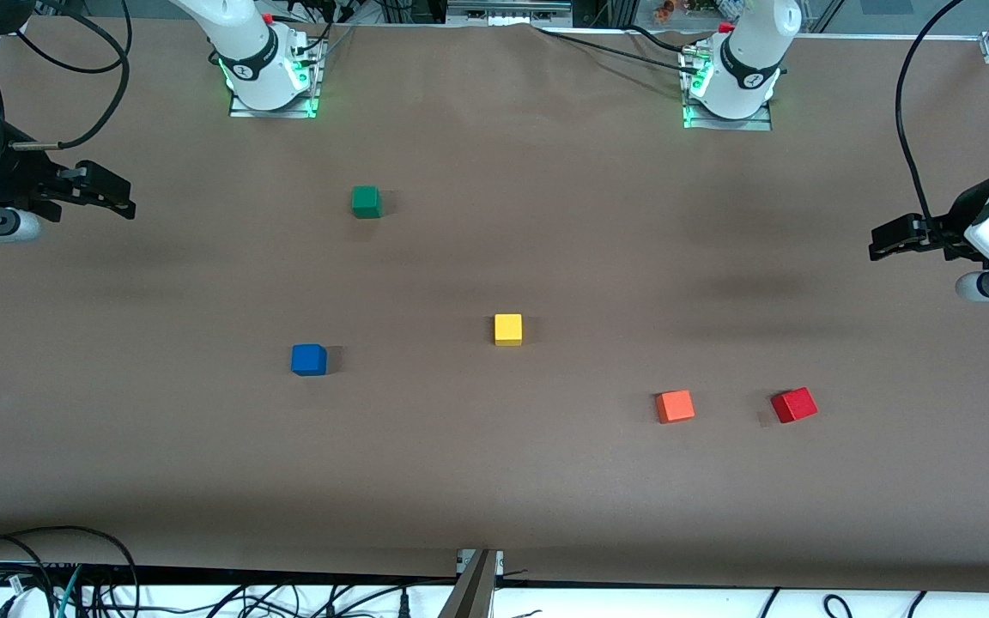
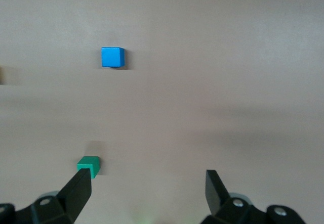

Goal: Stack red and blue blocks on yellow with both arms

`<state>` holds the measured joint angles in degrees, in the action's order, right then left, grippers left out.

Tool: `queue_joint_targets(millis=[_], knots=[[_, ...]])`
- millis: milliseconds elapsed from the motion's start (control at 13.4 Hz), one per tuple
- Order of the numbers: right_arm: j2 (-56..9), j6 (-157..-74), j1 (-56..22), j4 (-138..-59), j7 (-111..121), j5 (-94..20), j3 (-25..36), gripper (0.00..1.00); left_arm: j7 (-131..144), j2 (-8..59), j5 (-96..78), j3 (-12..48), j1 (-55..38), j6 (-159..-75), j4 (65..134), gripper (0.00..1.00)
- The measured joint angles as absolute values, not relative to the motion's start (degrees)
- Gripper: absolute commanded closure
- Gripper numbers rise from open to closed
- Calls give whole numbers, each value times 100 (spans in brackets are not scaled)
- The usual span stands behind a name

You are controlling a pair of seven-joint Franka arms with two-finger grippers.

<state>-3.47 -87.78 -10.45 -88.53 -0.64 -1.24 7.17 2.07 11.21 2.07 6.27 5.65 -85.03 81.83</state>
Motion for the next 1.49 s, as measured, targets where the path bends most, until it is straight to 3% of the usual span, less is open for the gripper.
queue_joint_targets(millis=[897,1494], knots=[[-348,-8775,-1044,-8852,-64,-124,730,0,207,1804,207,547,675,-8669,7701,0],[-353,-8770,-1043,-8847,-64,-124,732,0,210,3029,207,543,715,-10170,7555,0]])
